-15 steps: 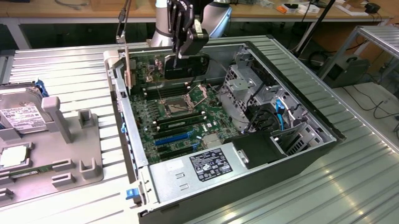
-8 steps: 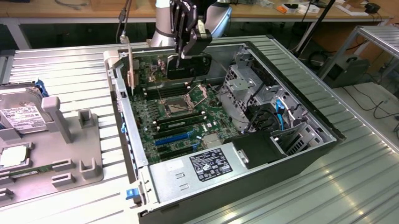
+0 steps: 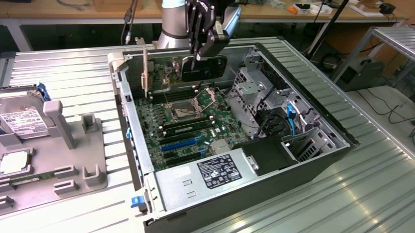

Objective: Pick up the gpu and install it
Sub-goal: 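Insert the gpu into the slot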

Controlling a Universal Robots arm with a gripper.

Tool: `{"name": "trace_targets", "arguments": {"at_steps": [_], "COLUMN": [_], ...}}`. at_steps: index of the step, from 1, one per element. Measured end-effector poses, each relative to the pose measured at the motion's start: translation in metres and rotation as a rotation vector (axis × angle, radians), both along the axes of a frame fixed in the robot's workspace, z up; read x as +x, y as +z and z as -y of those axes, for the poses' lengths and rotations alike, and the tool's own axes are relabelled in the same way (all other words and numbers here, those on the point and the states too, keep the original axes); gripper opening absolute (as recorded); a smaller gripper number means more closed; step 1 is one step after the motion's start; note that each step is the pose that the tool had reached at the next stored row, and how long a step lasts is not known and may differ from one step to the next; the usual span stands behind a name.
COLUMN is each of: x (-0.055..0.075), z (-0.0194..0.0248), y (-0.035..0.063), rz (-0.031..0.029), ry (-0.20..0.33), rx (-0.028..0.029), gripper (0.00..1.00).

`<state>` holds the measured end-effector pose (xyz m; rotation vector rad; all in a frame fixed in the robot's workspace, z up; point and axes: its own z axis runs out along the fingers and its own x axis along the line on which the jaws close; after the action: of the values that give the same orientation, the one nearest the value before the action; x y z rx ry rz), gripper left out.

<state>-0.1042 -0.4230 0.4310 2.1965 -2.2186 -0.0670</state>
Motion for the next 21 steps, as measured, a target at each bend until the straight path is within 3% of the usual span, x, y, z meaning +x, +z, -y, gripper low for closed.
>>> {"name": "trace_targets", "arguments": {"at_steps": [13,21], "x": [0.0049,0.0049], "z": [0.0021,0.0022], "y": [-0.0009,-0.0075], "rz": [0.0,0.0], "ry": [0.0,0.0], "rx": [0.0,-0.0001], "gripper": [0.27,0.27]}}
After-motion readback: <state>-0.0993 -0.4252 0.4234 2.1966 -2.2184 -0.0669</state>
